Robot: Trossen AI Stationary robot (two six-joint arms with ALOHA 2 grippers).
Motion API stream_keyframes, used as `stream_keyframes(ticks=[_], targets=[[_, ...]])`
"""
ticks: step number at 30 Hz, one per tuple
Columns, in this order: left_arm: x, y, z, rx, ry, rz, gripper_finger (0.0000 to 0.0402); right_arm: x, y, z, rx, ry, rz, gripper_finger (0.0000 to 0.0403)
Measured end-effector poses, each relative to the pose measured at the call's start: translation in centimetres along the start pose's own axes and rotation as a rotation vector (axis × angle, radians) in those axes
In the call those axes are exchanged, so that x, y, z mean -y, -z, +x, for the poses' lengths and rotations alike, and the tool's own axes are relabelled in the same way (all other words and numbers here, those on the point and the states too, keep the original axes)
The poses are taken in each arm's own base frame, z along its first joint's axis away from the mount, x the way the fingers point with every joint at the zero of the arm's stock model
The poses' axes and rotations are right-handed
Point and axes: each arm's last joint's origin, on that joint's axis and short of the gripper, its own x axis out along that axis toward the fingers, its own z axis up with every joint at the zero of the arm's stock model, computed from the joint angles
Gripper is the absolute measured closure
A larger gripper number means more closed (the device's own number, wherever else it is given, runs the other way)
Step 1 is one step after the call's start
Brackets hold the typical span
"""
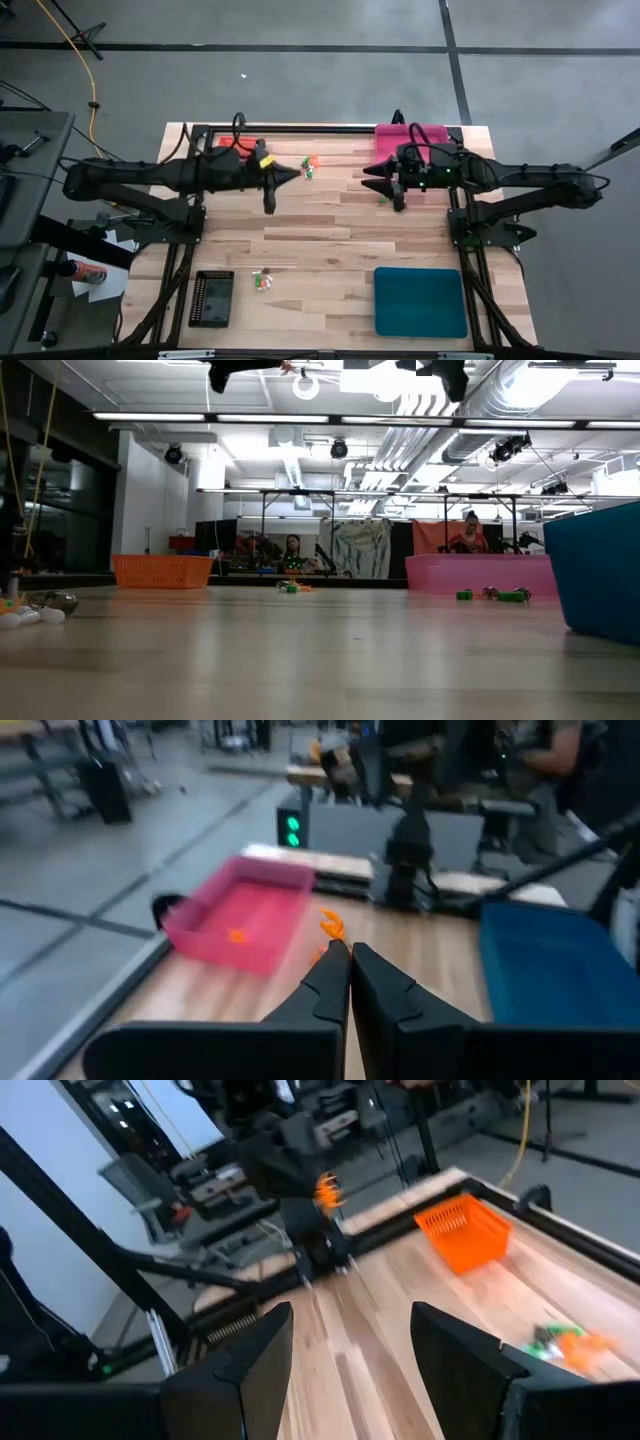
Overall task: Sort Halloween decoration
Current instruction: Put the orange spider toy into the pink bin
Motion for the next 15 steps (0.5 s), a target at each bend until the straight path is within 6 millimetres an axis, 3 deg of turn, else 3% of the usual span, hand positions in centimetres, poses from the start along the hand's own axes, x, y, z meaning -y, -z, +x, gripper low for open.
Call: stream_keyframes(ticks=[6, 15], targets=[[-0.9, 0.2, 1.0, -0.001, 0.004, 0.014, 0.0401, 0.1, 0.3, 1.3, -0.004, 0.002, 0.002, 0.0206], [0.1, 0.4, 4.3, 0.103, 0.169, -0.002, 0.0401, 0.4, 1.0, 5.7, 0.082, -0.031, -0.109, 0.0206]])
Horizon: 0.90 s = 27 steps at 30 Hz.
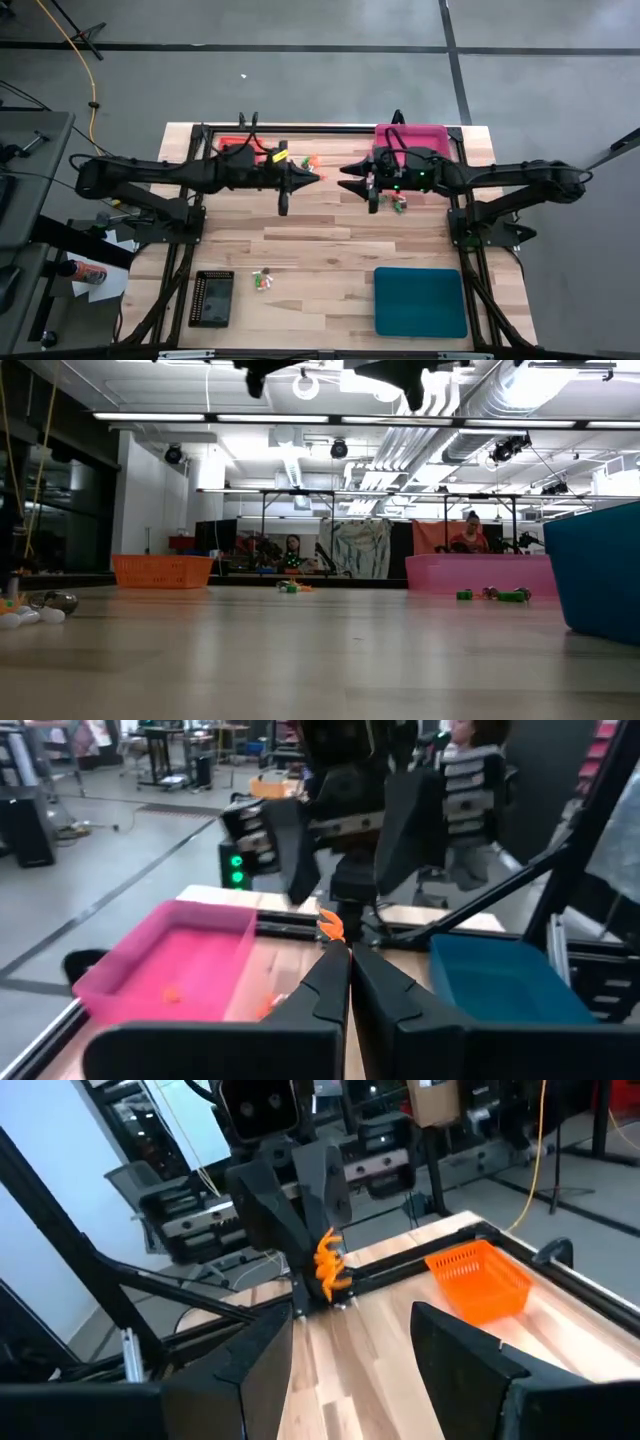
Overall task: Sort Halloween decoration
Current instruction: Put the orange spider toy into the pink bin
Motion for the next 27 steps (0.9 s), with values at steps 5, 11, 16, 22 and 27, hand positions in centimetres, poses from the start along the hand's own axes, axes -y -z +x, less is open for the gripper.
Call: stream_keyframes(ticks=[5, 11, 16, 22, 27], targets=[[0.0, 0.5, 1.4, 0.036, 0.008, 0.001, 0.0402, 0.0, 0.5, 1.2, 0.008, -0.050, 0.000, 0.0206], [0.0, 0.9, 1.8, 0.027, 0.008, -0.002, 0.0402, 0.0, 0.5, 1.2, 0.014, -0.064, -0.002, 0.0206], [0.0, 0.7, 1.8, 0.043, 0.009, -0.002, 0.0402, 0.0, 0.4, 1.2, 0.020, -0.066, 0.002, 0.0213], [0.0, 0.7, 1.8, 0.047, 0.010, -0.002, 0.0402, -0.1, 0.2, 1.2, 0.037, -0.071, 0.004, 0.0277], [0.0, 0.6, 1.8, 0.051, 0.010, -0.002, 0.0402, -0.1, 0.2, 1.2, 0.037, -0.070, 0.004, 0.0349]])
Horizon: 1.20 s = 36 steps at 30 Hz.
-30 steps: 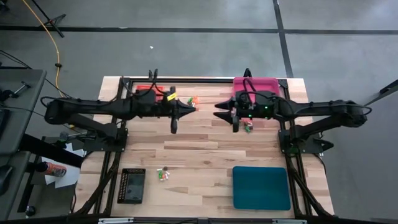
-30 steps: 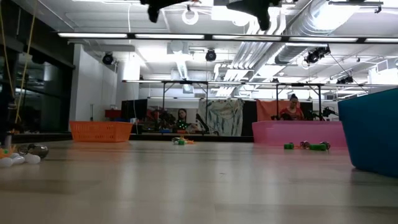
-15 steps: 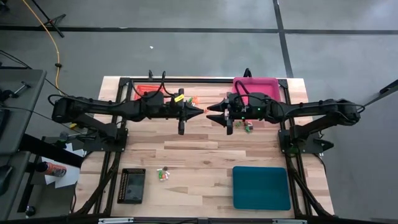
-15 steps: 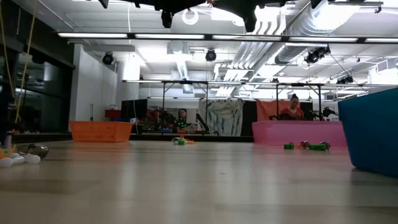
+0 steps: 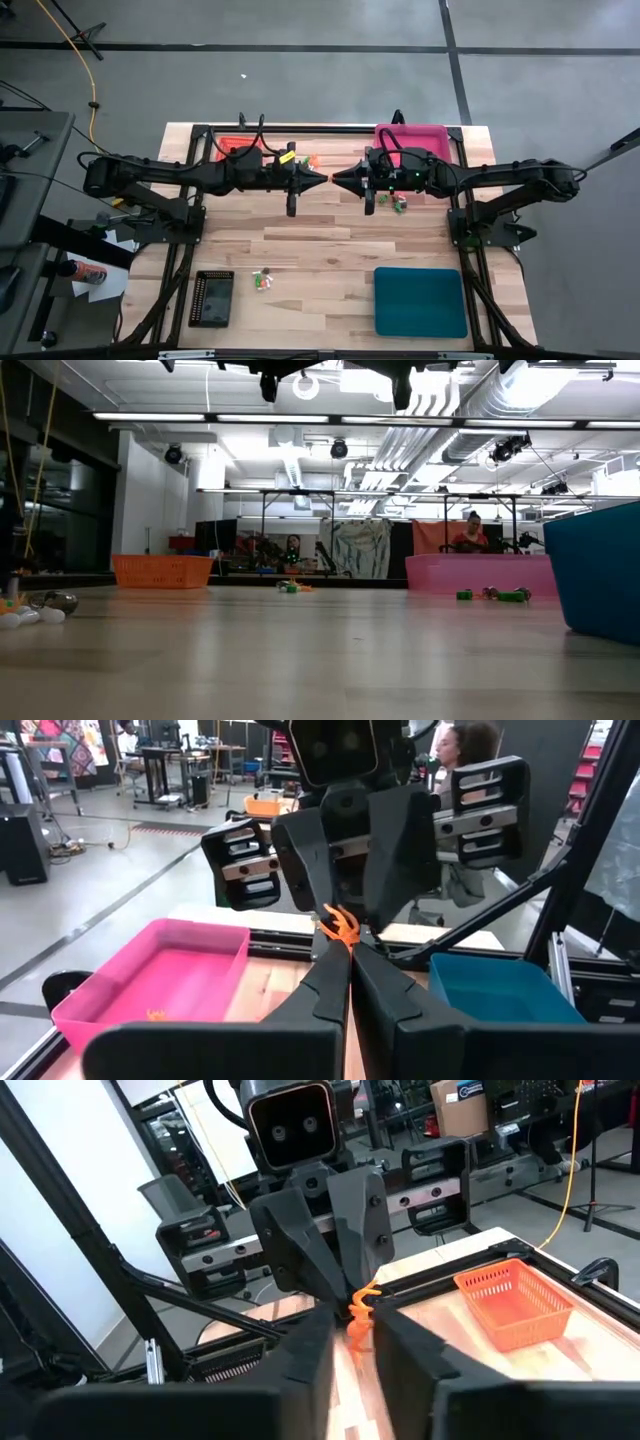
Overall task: Sort Halloween decoration
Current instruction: Put the orange spider toy into the pink bin
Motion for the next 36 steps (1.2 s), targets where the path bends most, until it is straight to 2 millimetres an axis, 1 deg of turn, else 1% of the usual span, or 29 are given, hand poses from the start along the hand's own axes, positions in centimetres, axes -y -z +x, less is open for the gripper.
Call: stream_keyframes(ticks=[4, 11, 14, 16, 20, 22, 25, 27, 31, 34, 36], targets=[[0.0, 0.0, 0.0, 0.000, 0.002, 0.000, 0.0402, 0.0, 0.0, 0.0, 0.001, 0.002, 0.000, 0.0394], [0.0, 0.0, -0.1, -0.005, 0.001, 0.034, 0.0396, 0.0, 0.0, 0.0, 0.001, 0.003, 0.000, 0.0401], [-0.2, -0.5, -1.1, -0.029, -0.036, 0.044, 0.0376, 0.1, -0.5, -0.6, 0.001, 0.000, -0.002, 0.0401], [-0.6, -1.1, -2.7, -0.071, -0.085, 0.045, 0.0357, 0.1, -1.1, -1.6, -0.003, 0.008, -0.021, 0.0401], [-1.0, -2.1, -6.1, -0.148, -0.142, 0.053, 0.0315, 0.4, -2.3, -4.2, -0.028, 0.050, -0.048, 0.0402], [-1.0, -2.5, -8.0, -0.182, -0.158, 0.034, 0.0297, 0.6, -2.6, -5.7, -0.064, 0.085, -0.046, 0.0402], [-0.9, -2.9, -10.2, -0.190, -0.170, -0.001, 0.0276, 0.6, -2.7, -7.9, -0.116, 0.157, -0.041, 0.0402], [-0.8, -3.0, -11.1, -0.166, -0.171, -0.022, 0.0267, 0.5, -2.6, -9.3, -0.146, 0.203, -0.039, 0.0402], [-0.8, -2.1, -12.0, -0.112, -0.177, -0.056, 0.0262, 0.1, -2.7, -11.5, -0.162, 0.262, -0.020, 0.0402], [-0.9, -1.3, -12.1, -0.090, -0.193, -0.081, 0.0263, -0.2, -2.8, -12.5, -0.148, 0.290, -0.013, 0.0402], [-0.9, -1.4, -12.1, -0.051, -0.191, -0.108, 0.0264, -0.2, -2.9, -12.8, -0.124, 0.331, -0.010, 0.0402]])
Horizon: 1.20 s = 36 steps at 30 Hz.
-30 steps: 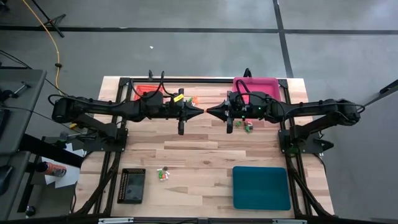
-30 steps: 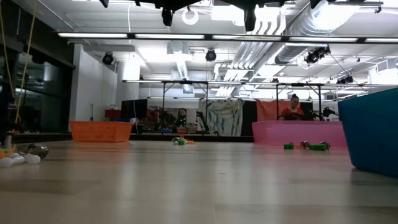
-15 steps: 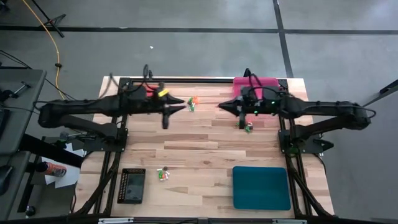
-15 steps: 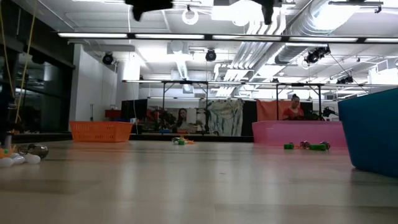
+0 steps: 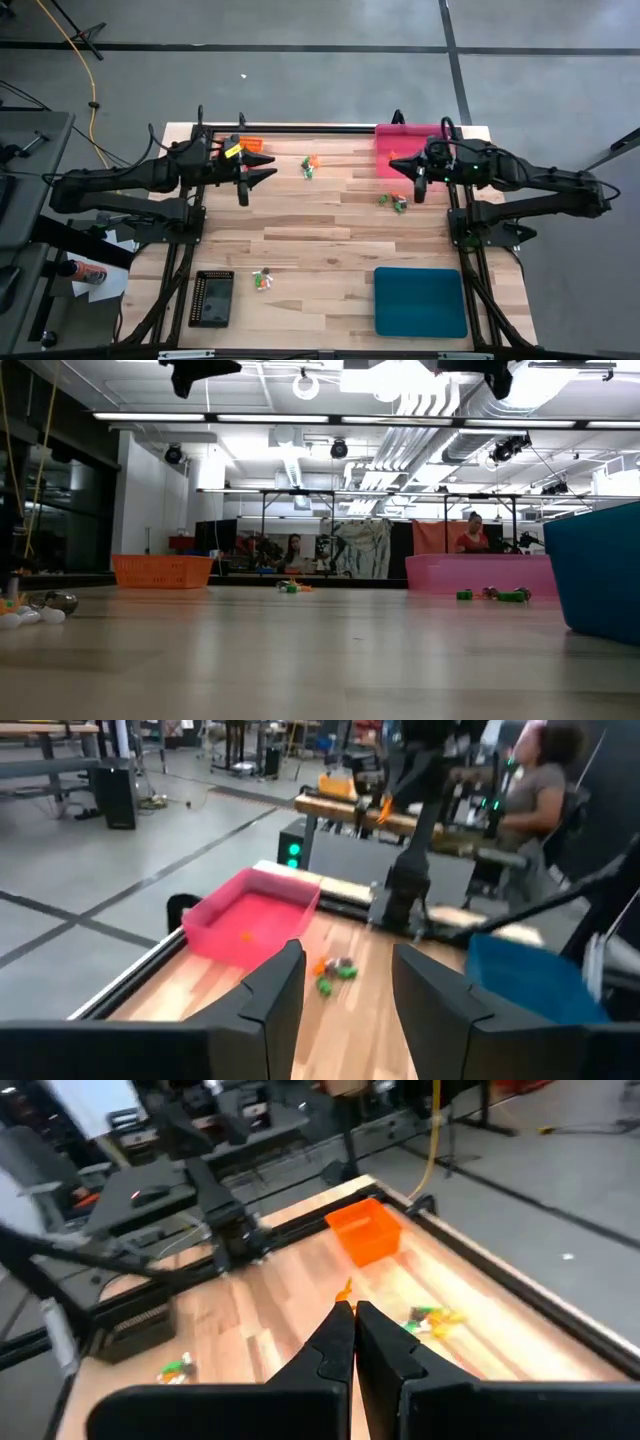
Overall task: Sort Halloween decoration
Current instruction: Put the orange spider toy into the pink bin
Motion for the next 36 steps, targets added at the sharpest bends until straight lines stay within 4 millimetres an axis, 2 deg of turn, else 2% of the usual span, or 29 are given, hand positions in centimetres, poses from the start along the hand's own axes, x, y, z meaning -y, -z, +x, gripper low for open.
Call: stream_keyframes(ticks=[5, 10, 17, 22, 25, 31, 36], targets=[[0.1, -0.9, -0.1, 0.099, 0.021, -0.099, 0.0261, 1.3, -1.0, 1.4, 0.069, 0.250, -0.027, 0.0403], [0.2, -1.4, -0.1, 0.151, 0.033, -0.120, 0.0263, 5.7, -1.9, 4.2, -0.088, 0.508, 0.034, 0.0403], [0.2, -1.4, -0.1, 0.152, 0.038, -0.174, 0.0261, 14.1, 1.1, 7.4, -0.416, 0.735, 0.269, 0.0403], [0.2, -1.4, -0.1, 0.151, 0.041, -0.213, 0.0263, 17.8, 3.5, 9.0, -0.572, 0.836, 0.367, 0.0403], [0.2, -1.4, -0.1, 0.151, 0.042, -0.215, 0.0263, 19.1, 4.9, 10.0, -0.599, 0.858, 0.419, 0.0403], [0.2, -1.4, -0.1, 0.150, 0.041, -0.215, 0.0265, 19.9, 8.4, 11.1, -0.663, 0.857, 0.549, 0.0403], [0.2, -1.4, -0.1, 0.150, 0.041, -0.215, 0.0265, 20.1, 8.7, 11.1, -0.633, 0.927, 0.568, 0.0401]])
